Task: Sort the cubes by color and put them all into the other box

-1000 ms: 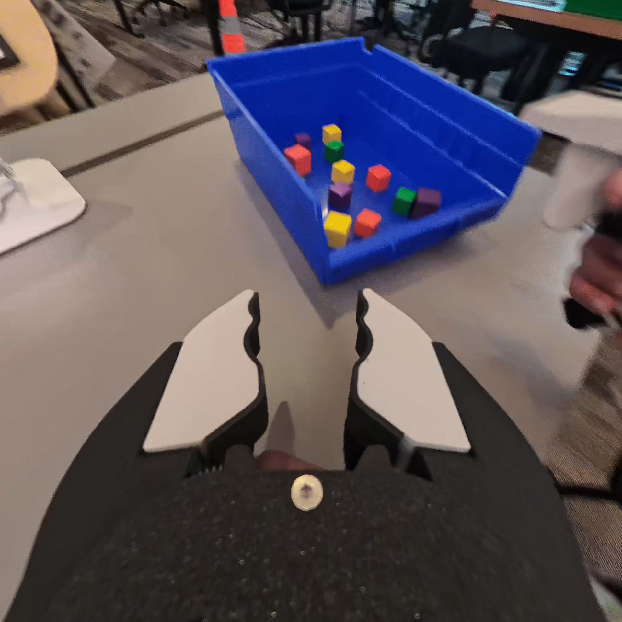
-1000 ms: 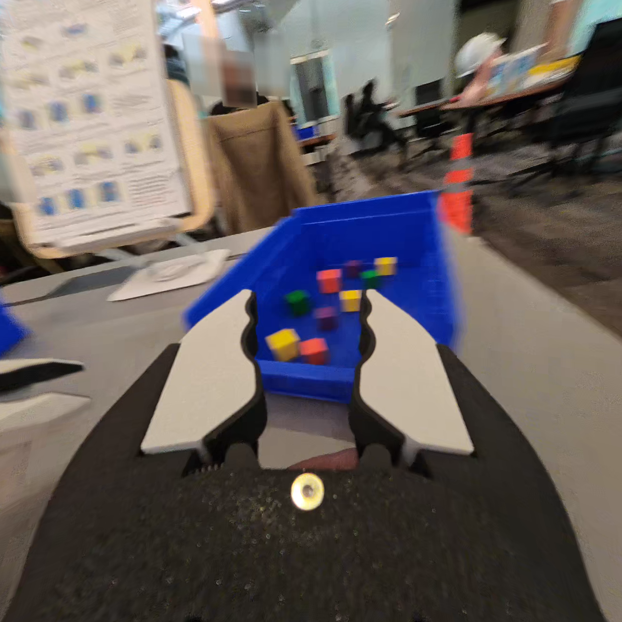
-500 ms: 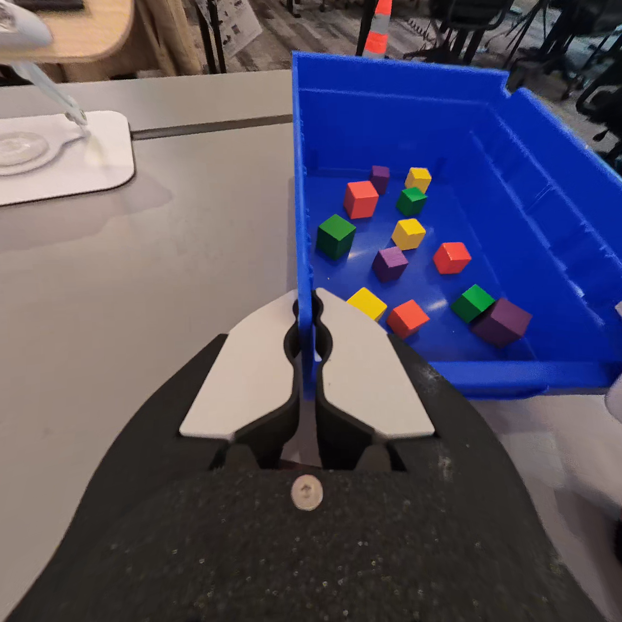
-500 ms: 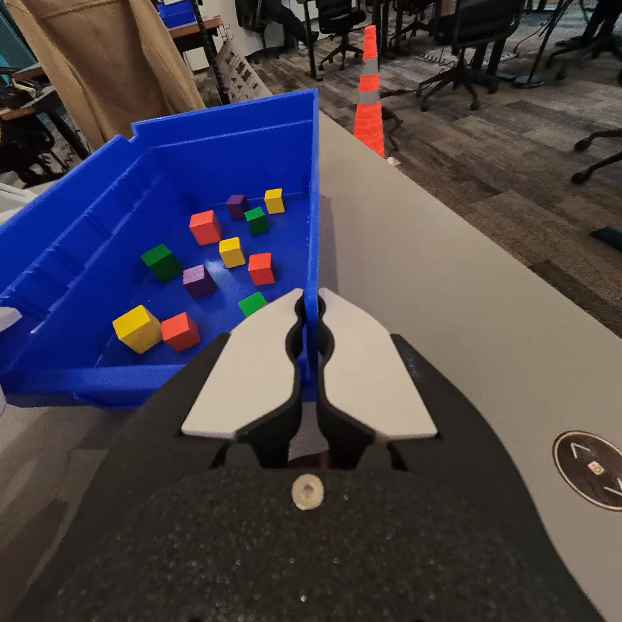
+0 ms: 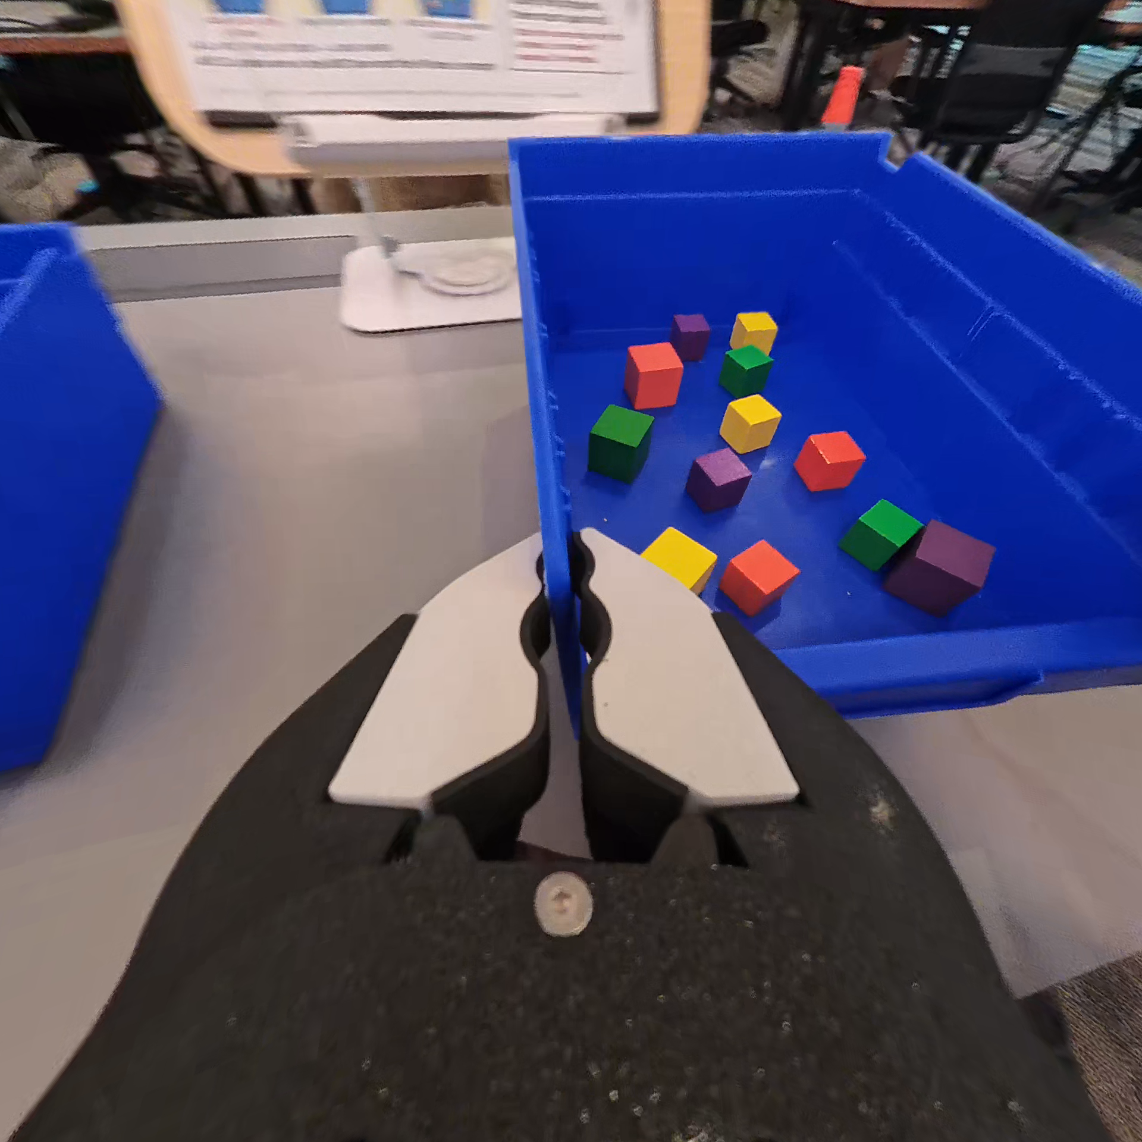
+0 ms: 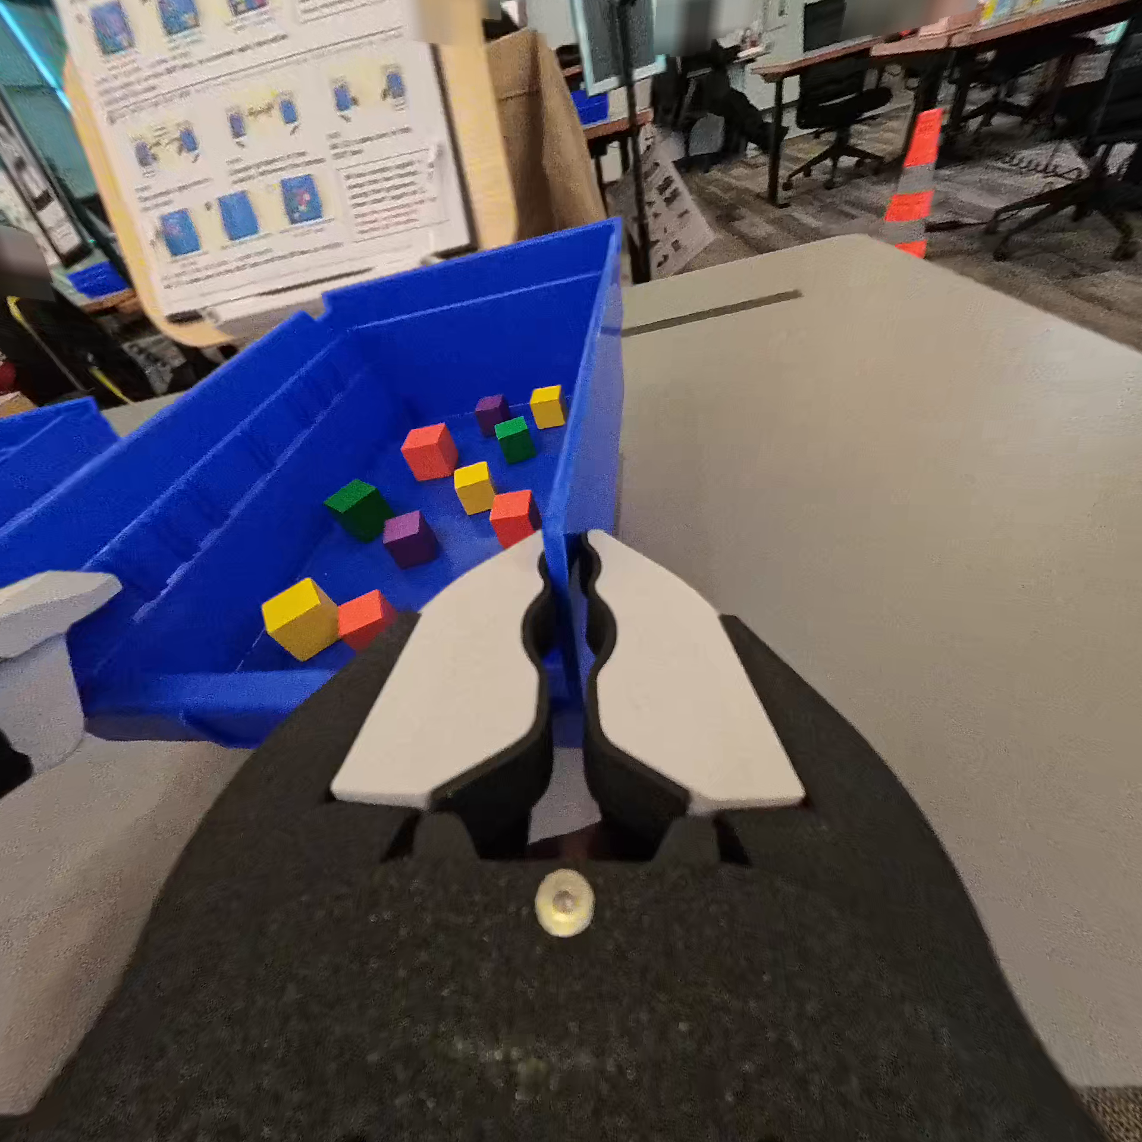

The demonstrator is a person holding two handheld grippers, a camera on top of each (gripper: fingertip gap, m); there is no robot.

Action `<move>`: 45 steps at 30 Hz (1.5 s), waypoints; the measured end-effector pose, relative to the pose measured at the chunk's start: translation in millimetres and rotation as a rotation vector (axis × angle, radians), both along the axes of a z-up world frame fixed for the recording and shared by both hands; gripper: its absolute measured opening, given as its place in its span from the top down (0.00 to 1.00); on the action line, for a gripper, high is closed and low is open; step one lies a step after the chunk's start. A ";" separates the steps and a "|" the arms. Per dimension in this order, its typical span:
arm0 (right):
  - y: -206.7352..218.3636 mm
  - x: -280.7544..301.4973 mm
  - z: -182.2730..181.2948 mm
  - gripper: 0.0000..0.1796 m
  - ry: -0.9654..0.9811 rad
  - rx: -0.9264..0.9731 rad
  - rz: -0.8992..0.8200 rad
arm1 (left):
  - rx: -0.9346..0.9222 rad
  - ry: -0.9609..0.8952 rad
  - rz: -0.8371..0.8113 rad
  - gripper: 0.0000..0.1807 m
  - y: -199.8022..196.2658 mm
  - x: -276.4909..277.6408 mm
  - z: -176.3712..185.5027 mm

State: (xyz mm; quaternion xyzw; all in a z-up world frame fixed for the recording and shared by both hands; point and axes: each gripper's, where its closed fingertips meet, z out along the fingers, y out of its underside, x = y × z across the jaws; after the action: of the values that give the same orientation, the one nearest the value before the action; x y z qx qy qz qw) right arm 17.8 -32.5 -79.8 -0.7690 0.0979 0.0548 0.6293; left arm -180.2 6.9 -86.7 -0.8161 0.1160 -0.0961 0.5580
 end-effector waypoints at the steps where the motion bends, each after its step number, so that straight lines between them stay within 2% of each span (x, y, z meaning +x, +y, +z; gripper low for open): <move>1: 3.7 -18.7 -1.6 0.98 -0.012 -0.005 0.022 | 0.003 0.005 0.030 0.99 -1.3 -19.2 -0.2; 7: 28.3 -100.9 -17.8 0.98 -0.041 -0.040 0.135 | -0.001 0.000 0.154 0.99 -1.5 -100.7 -12.0; 11: 37.7 -122.0 -40.1 0.98 -0.032 -0.089 0.176 | -0.029 0.014 0.174 0.98 2.6 -119.9 -32.3; 14: 40.0 -124.8 -42.5 0.97 -0.034 -0.108 0.199 | -0.014 0.023 0.182 0.97 2.9 -121.5 -35.9; 15: 41.1 -127.0 -42.8 0.95 -0.036 -0.113 0.224 | -0.025 0.039 0.171 0.88 1.7 -119.5 -37.2; 16: 39.5 -129.1 -43.9 0.89 -0.027 -0.133 0.259 | -0.053 0.057 0.150 0.72 -1.9 -116.9 -40.1; 17: 36.4 -131.0 -45.3 0.82 0.000 -0.151 0.287 | -0.092 0.058 0.124 0.60 -9.4 -115.2 -42.8; 18: 30.7 -132.3 -44.3 0.75 0.017 -0.150 0.321 | -0.123 0.034 0.092 0.62 -20.9 -114.7 -43.4; 19: 22.6 -131.4 -41.9 0.73 0.012 -0.142 0.345 | -0.139 0.000 0.062 0.61 -35.1 -117.1 -41.8; 21: 1.6 -125.4 -32.8 0.72 -0.032 -0.091 0.378 | -0.137 -0.049 0.062 0.64 -62.9 -141.4 -37.8; 24: -34.0 -118.5 -21.0 0.74 -0.090 0.028 0.421 | -0.112 -0.063 0.200 0.66 -76.6 -220.6 -34.7; 27: -54.4 -134.1 -1.6 0.76 -0.070 0.172 0.498 | -0.113 -0.009 0.378 0.65 -55.1 -314.9 -30.6; 31: -72.2 -175.1 5.3 0.76 -0.086 0.179 0.624 | -0.157 0.017 0.482 0.64 -2.4 -394.0 -34.1; 34: -80.3 -208.3 -8.4 0.76 -0.086 0.135 0.718 | -0.164 -0.026 0.475 0.69 36.7 -412.0 -34.5; 35: -83.6 -219.4 -15.2 0.76 -0.082 0.109 0.748 | -0.162 -0.014 0.491 0.77 46.3 -419.0 -35.5; 36: -84.5 -229.8 -22.3 0.76 -0.069 0.083 0.775 | -0.176 0.014 0.492 0.91 52.1 -423.8 -39.2; 40: -90.9 -273.9 -45.5 0.77 -0.041 -0.012 0.853 | -0.192 -0.023 0.480 0.95 47.1 -420.7 -41.8; 45: -74.7 -330.3 -50.5 0.76 -0.021 -0.090 0.897 | -0.166 0.015 0.497 0.98 1.2 -408.9 -41.8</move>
State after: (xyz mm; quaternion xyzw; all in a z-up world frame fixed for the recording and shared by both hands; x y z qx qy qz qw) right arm -312.5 -107.2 -130.3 -0.7626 -0.2491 0.3099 0.5102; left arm -589.0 8.2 -128.5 -0.8632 -0.0924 0.0408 0.4946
